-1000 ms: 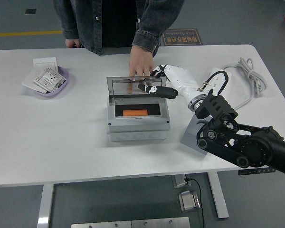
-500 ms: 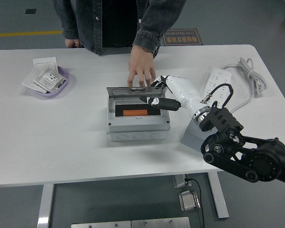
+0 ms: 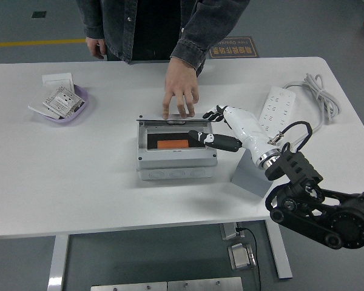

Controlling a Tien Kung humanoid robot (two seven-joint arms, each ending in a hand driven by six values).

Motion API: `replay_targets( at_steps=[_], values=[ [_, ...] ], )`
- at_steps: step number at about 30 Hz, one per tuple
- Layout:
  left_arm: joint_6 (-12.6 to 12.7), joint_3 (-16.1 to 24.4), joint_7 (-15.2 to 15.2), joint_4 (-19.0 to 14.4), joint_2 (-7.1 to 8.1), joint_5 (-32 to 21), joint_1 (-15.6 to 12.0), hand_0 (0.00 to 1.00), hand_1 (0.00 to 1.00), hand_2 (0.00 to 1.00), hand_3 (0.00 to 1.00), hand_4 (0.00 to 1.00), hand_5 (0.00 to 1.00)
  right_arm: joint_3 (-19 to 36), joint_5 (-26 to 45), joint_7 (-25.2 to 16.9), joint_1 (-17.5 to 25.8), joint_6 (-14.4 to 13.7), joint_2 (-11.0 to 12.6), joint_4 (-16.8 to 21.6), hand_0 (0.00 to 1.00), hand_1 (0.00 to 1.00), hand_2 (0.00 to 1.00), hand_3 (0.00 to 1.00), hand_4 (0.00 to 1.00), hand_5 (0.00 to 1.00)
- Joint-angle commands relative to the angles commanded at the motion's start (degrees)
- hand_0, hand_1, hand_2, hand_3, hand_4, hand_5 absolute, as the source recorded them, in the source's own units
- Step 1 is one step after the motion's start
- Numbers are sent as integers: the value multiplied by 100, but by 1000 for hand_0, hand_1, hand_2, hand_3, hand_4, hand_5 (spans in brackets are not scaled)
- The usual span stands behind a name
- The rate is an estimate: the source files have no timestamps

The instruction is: Pick up the cylinder from the cube,place it in the box,flap close box

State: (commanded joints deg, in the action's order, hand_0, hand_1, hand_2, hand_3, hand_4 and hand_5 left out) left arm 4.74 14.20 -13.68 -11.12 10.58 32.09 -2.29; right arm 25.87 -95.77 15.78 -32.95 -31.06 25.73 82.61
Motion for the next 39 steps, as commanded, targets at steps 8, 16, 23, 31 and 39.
replay_targets(
  at_steps=[8,16,23,31,39],
  values=[
    [11,-176,61,-16,4,-214,22,579,613,545,569,466,268,46,-7,-45,248,-119,2,25,588,618,617,644,934,829],
    [1,-109,34,-11,-7,-141,5,580,613,545,569,466,268,178,-43,-73,429,-190,-38,0,578,614,616,644,930,830],
    [-7,-55,16,-6,-10,-83,10,579,613,545,569,466,267,758,-240,-52,694,-183,46,-33,570,612,614,642,918,828],
    [-21,68,-23,17,-19,37,-14,579,612,544,568,465,267,1920,-98,-481,1474,-252,108,14,562,603,598,633,908,821],
    [-43,333,-91,67,-1,318,-59,579,612,545,568,465,266,3206,1370,-1681,2197,-531,-80,-58,575,599,601,637,911,821]
  ],
)
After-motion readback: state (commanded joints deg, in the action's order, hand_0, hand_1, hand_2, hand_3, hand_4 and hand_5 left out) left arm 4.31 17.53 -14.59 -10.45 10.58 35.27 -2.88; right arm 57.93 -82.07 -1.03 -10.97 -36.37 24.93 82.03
